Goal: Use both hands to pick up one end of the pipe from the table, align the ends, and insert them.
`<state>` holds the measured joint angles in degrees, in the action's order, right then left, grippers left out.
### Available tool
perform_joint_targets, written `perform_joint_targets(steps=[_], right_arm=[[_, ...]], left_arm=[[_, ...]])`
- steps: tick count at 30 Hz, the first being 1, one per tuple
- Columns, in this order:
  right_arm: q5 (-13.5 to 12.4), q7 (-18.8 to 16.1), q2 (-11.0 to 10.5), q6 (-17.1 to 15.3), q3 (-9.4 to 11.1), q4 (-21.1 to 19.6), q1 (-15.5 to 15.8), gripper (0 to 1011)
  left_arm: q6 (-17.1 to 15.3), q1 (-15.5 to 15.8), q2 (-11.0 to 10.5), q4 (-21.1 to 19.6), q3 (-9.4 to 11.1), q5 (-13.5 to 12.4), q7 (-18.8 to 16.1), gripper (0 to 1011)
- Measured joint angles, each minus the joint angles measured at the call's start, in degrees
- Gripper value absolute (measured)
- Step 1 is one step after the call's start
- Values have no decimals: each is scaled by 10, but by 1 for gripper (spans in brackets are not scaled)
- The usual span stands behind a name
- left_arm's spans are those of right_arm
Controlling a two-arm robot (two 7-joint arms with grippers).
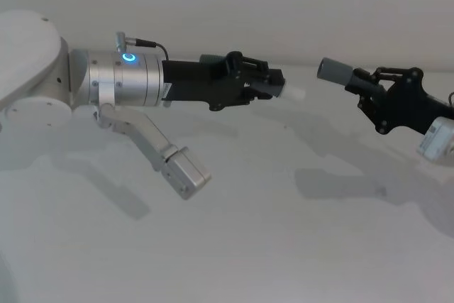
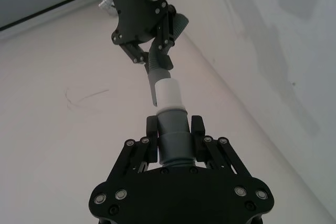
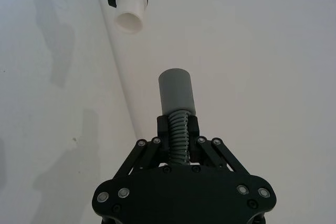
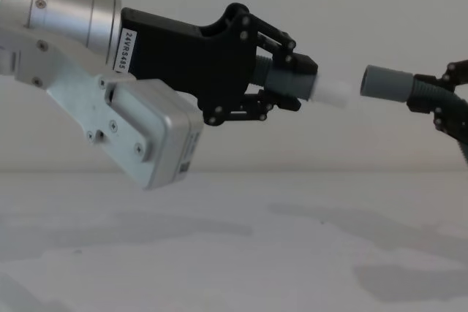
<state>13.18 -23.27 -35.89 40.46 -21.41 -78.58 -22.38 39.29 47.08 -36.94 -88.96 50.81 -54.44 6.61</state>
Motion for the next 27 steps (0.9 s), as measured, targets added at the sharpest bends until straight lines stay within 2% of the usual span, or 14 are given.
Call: perform_joint_targets(steps=[11, 20, 27], right_arm=[[-27, -20, 3, -33, 4, -13, 5, 194], [-35, -31, 2, -34, 6, -17, 6, 194], [-39, -36, 1, -22, 9, -22, 7, 194]], left_arm=[[-36, -11, 4, -1, -14, 24, 5, 369], [-51, -16, 6, -2, -20, 36, 9, 369], [-57, -18, 7, -2, -23, 41, 10, 369]])
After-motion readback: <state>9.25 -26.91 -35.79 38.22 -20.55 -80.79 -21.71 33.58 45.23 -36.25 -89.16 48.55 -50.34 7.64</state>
